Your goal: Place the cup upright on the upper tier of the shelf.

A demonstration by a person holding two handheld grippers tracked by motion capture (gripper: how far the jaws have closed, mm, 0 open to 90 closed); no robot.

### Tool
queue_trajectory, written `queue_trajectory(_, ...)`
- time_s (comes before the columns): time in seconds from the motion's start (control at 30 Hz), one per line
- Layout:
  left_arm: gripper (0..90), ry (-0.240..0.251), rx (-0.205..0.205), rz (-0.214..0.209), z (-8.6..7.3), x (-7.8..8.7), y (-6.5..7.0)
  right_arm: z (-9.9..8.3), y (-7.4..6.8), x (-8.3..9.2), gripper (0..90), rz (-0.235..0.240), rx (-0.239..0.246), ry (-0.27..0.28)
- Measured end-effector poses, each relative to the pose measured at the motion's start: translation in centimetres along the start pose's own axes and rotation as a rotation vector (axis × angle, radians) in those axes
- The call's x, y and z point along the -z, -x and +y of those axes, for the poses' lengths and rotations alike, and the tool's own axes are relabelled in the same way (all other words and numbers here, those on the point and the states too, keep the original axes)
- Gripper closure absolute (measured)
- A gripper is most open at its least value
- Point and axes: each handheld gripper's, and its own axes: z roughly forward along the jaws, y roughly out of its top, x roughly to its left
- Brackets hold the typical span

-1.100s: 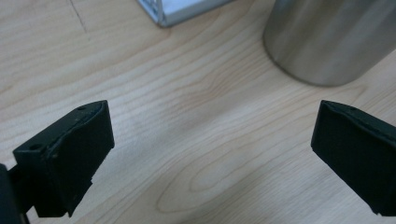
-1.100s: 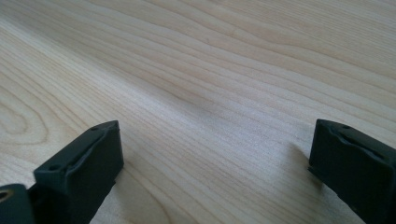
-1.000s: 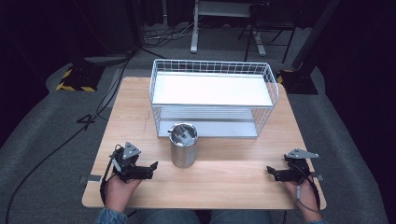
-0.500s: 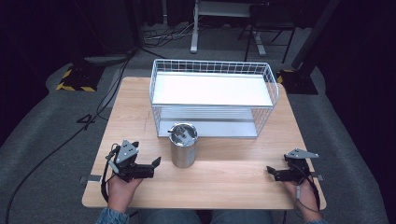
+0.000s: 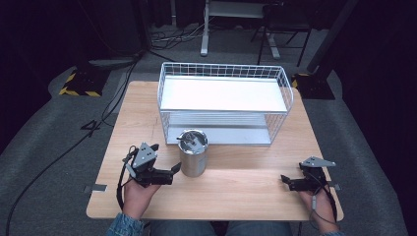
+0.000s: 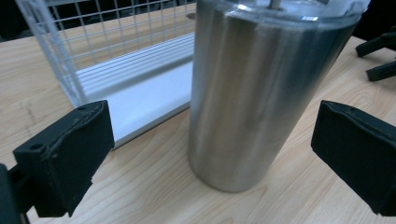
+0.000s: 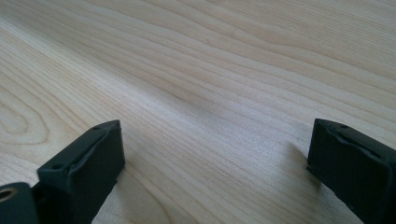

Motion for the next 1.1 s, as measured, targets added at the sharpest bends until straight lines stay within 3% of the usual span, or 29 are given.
queue_trajectory(0.37,0.0,0.033,-0.021,-0.065,1.3,-1.7,0.9,0.0,0.0,0.0,4.1,0.0,0.0,0.0)
queue_trajectory(0.67,0.0,0.059,-0.004,-0.11,1.6,-3.3,1.1,0.0,0.0,0.0,4.1,0.0,0.0,0.001)
queue_trajectory(0.8,0.0,0.079,-0.016,-0.128,1.6,-4.1,1.3,0.0,0.0,0.0,4.6,0.0,0.001,0.001)
queue_trajectory(1.1,0.0,0.097,-0.022,-0.127,1.7,-5.6,1.6,0.0,0.0,0.0,5.3,0.001,0.004,0.004)
